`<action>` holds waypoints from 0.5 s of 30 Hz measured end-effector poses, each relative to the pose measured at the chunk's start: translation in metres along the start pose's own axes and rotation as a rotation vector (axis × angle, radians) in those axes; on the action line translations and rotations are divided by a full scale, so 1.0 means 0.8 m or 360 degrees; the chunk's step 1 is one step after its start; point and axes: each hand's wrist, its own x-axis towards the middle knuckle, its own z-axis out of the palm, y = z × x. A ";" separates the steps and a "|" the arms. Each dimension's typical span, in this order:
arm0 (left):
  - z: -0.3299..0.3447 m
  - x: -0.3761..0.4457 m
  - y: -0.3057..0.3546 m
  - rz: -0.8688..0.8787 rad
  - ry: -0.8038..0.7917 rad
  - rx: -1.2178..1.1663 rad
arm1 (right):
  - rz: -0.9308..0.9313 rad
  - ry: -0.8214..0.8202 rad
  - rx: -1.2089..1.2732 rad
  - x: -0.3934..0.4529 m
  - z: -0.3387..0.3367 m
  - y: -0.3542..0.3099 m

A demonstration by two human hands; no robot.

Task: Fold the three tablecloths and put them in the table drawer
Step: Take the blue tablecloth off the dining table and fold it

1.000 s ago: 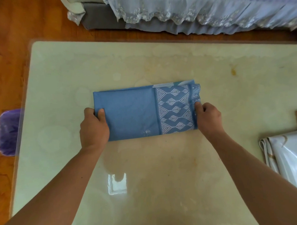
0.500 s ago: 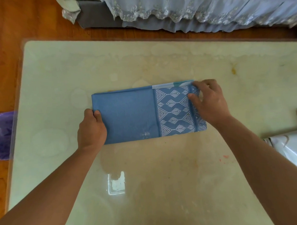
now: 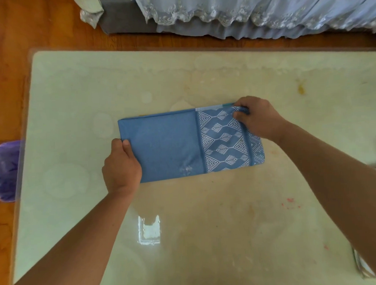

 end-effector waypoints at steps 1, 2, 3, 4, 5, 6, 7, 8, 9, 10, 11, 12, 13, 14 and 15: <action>0.000 0.000 0.000 -0.0008 -0.0009 0.0000 | -0.0085 0.0095 -0.0132 0.000 0.007 0.003; 0.000 0.001 0.000 -0.0024 -0.0022 0.0006 | -0.0161 0.0171 -0.0223 0.000 0.012 0.005; -0.001 0.003 0.001 -0.0056 -0.0038 0.0003 | -0.0215 0.0212 -0.0269 0.000 0.013 0.003; -0.002 0.005 0.003 -0.0117 -0.0061 -0.0010 | -0.0266 0.0228 -0.0292 0.000 0.013 0.002; -0.006 0.009 0.007 -0.0190 -0.0103 -0.0020 | -0.0324 0.0231 -0.0329 0.002 0.011 0.001; -0.011 0.014 0.012 -0.0245 -0.0155 0.0006 | -0.0390 0.0247 -0.0395 0.006 0.009 0.001; -0.016 0.018 0.018 -0.0254 -0.0191 0.0081 | -0.0460 0.0259 -0.0486 0.009 0.008 0.001; -0.022 0.024 0.025 -0.0212 -0.0181 0.0177 | -0.0529 0.0260 -0.0567 0.012 0.007 0.001; -0.028 0.030 0.031 -0.0125 -0.0137 0.0246 | -0.0582 0.0244 -0.0629 0.013 0.006 0.000; -0.032 0.037 0.037 -0.0016 -0.0094 0.0269 | -0.0626 0.0232 -0.0679 0.014 0.006 0.000; -0.035 0.044 0.042 0.0100 -0.0077 0.0245 | -0.0654 0.0230 -0.0733 0.013 0.007 0.000; -0.035 0.051 0.045 0.0215 -0.0093 0.0206 | -0.0672 0.0244 -0.0791 0.013 0.009 0.001; -0.033 0.057 0.047 0.0323 -0.0114 0.0173 | -0.0678 0.0264 -0.0839 0.013 0.010 0.002; -0.030 0.062 0.046 0.0415 -0.0122 0.0147 | -0.0672 0.0283 -0.0848 0.013 0.012 0.004; -0.027 0.065 0.043 0.0491 -0.0113 0.0113 | -0.0655 0.0297 -0.0820 0.011 0.014 0.006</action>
